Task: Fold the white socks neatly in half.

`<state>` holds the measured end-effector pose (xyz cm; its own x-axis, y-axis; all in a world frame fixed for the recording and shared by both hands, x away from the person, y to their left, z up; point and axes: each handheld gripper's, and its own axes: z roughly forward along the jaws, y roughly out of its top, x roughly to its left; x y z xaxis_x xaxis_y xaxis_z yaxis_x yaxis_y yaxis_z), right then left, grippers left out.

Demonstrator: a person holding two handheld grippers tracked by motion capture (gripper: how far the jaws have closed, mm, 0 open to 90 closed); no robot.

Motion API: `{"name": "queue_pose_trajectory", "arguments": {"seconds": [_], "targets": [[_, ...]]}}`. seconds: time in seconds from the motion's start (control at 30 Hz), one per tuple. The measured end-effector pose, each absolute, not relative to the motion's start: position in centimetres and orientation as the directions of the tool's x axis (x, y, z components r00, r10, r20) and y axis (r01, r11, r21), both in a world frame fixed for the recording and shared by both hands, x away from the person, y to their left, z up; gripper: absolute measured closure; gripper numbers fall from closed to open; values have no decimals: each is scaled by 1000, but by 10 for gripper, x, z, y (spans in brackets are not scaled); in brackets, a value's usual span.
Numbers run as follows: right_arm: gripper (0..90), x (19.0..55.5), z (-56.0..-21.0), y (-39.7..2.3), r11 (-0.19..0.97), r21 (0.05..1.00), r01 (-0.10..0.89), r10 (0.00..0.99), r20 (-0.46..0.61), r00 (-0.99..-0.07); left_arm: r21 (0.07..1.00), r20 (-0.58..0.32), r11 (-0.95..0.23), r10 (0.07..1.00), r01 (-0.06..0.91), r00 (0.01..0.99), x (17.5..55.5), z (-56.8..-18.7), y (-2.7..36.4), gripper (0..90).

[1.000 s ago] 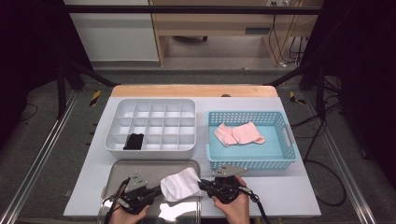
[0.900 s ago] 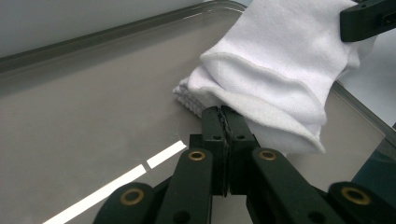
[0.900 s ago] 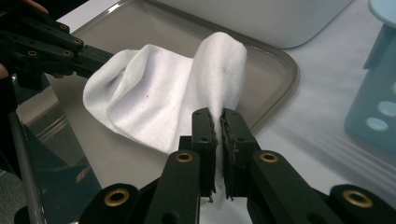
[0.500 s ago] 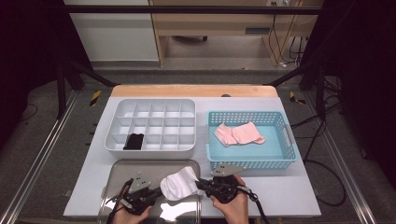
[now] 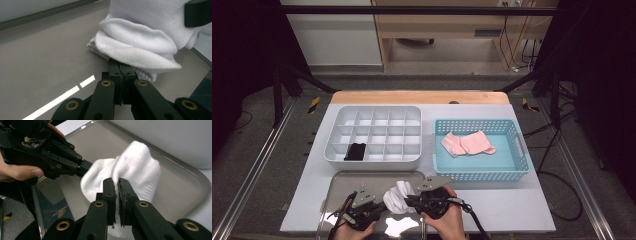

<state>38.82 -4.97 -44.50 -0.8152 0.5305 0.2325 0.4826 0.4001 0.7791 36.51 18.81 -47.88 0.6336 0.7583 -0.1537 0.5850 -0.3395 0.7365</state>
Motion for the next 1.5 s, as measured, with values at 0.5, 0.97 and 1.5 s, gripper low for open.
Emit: {"name": "queue_pose_trajectory", "arguments": {"seconds": [0.5, 0.97, 1.5], "targets": [[845, 393, -458, -26, 475, 737, 481, 494, 229, -839, 754, -175, -304, 762, 583, 624, 368, -473, 195, 877], [827, 392, -463, -21, 482, 737, 474, 488, 224, -844, 826, -145, -264, 755, 499, 639, 391, -433, 183, 661], [747, 393, -453, -33, 500, 734, 460, 506, 183, -843, 783, -170, -250, 795, 569, 582, 382, -461, 200, 577]]}}
